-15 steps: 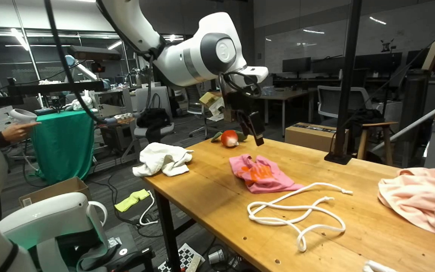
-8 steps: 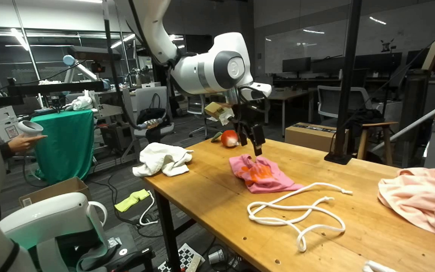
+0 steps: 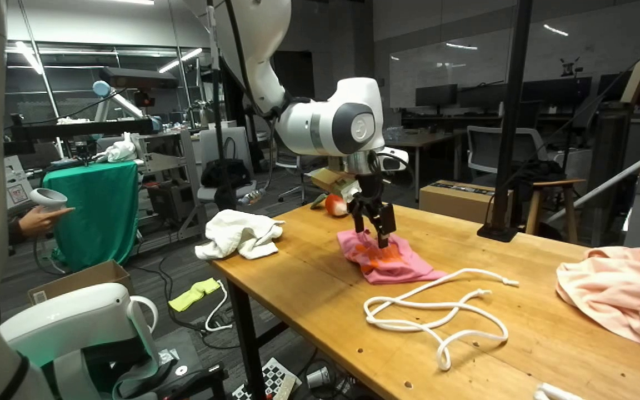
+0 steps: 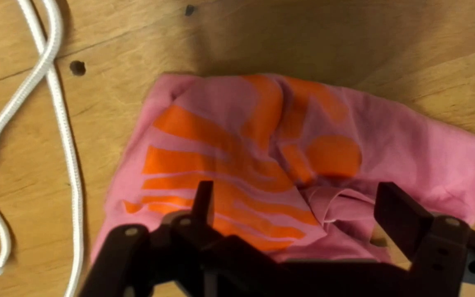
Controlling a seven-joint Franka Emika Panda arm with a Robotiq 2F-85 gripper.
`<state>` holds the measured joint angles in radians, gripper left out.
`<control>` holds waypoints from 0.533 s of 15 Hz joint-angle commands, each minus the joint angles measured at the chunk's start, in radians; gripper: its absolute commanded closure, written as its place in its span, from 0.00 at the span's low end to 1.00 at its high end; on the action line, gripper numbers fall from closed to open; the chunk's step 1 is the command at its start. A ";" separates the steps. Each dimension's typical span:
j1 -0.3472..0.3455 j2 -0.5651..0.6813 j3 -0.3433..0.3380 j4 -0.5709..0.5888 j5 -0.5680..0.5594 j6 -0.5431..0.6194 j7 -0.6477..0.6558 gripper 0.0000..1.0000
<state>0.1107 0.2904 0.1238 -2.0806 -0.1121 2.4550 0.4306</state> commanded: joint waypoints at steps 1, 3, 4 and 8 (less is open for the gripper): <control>0.017 0.057 -0.021 0.075 0.033 -0.024 -0.090 0.00; 0.015 0.075 -0.021 0.095 0.036 -0.020 -0.122 0.00; 0.014 0.083 -0.020 0.105 0.040 -0.018 -0.137 0.00; 0.006 0.117 -0.015 0.146 0.073 -0.015 -0.204 0.00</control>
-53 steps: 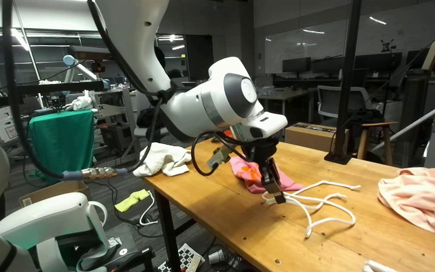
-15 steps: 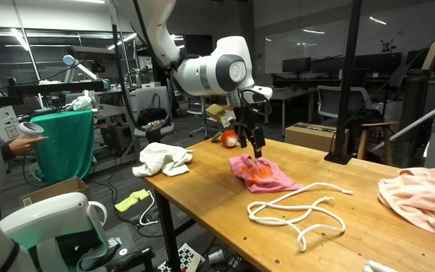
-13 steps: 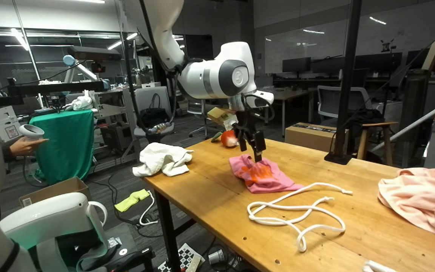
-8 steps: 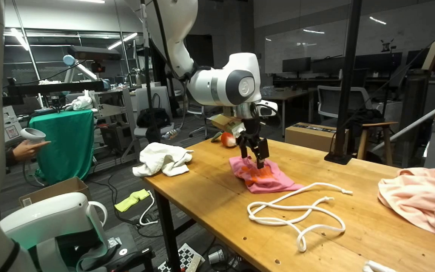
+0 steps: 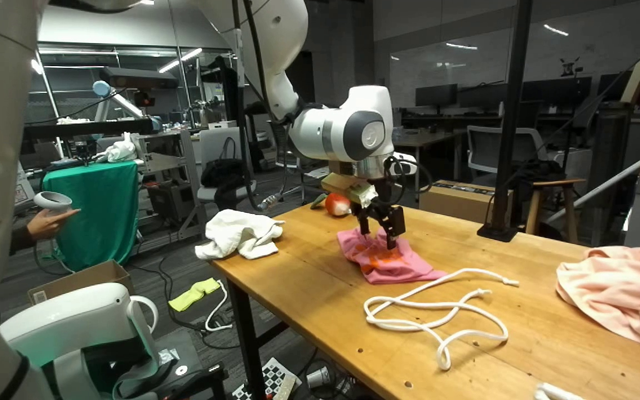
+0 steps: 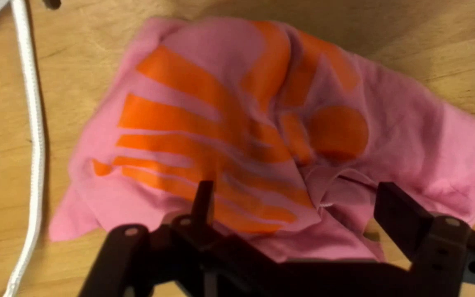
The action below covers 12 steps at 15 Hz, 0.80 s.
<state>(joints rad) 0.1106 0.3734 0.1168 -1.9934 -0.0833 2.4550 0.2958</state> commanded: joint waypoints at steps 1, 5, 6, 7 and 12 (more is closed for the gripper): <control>0.004 0.044 -0.007 0.072 0.053 -0.019 -0.083 0.00; 0.004 0.077 -0.008 0.107 0.069 -0.023 -0.120 0.00; 0.002 0.084 -0.007 0.110 0.073 -0.024 -0.128 0.00; 0.002 0.092 -0.008 0.114 0.072 -0.025 -0.133 0.00; 0.014 0.126 -0.017 0.136 0.054 -0.027 -0.135 0.00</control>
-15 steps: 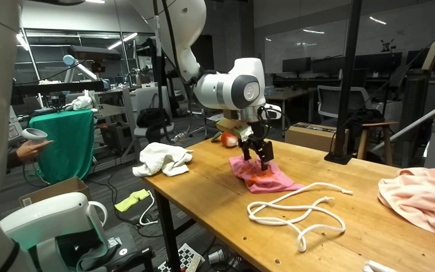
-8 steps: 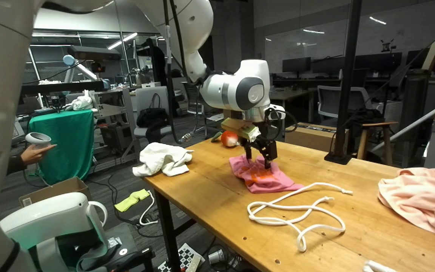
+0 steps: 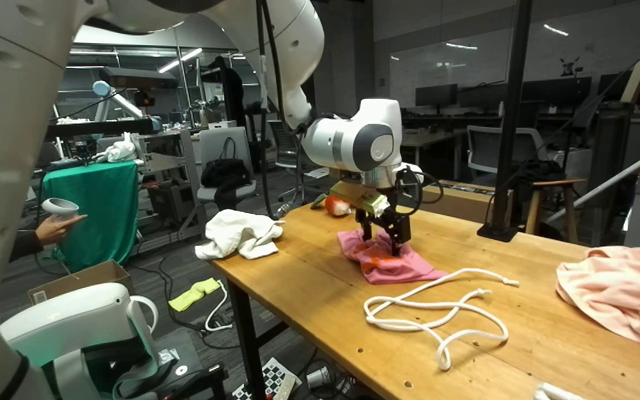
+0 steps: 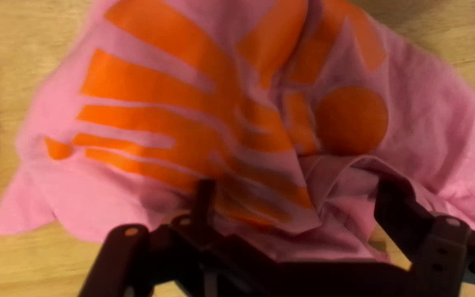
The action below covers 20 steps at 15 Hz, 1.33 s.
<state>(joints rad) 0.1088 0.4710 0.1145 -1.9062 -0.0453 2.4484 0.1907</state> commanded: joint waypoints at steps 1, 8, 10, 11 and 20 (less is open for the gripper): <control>0.023 0.035 -0.020 0.060 0.008 -0.012 -0.020 0.00; 0.066 0.089 -0.048 0.167 -0.013 0.031 0.019 0.00; 0.073 0.104 -0.054 0.195 -0.009 0.030 0.020 0.00; 0.074 0.109 -0.056 0.202 -0.008 0.030 0.018 0.00; 0.092 0.165 -0.080 0.253 -0.012 0.040 0.036 0.00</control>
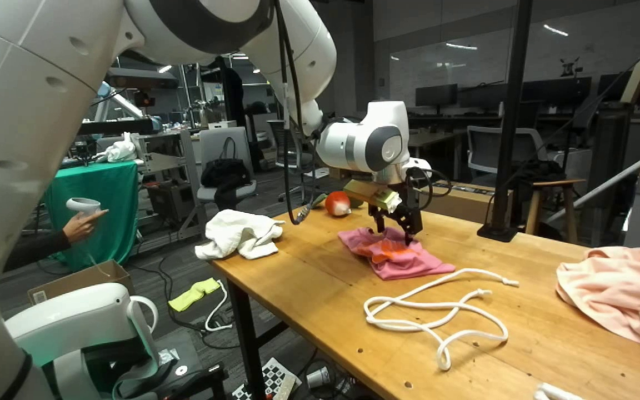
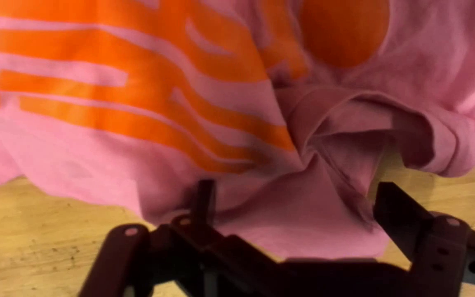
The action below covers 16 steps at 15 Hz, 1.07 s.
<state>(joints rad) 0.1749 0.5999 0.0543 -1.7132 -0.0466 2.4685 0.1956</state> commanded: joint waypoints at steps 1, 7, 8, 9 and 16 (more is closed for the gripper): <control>0.031 0.043 -0.022 0.076 -0.010 0.028 0.039 0.00; 0.061 0.071 -0.041 0.166 -0.008 0.035 0.105 0.00; 0.069 0.055 -0.047 0.156 -0.014 0.034 0.117 0.00; 0.072 0.037 -0.045 0.147 -0.013 0.023 0.120 0.00; 0.070 -0.264 -0.007 -0.134 -0.003 -0.230 0.090 0.00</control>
<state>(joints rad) 0.2509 0.5197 0.0288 -1.6709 -0.0542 2.3563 0.2995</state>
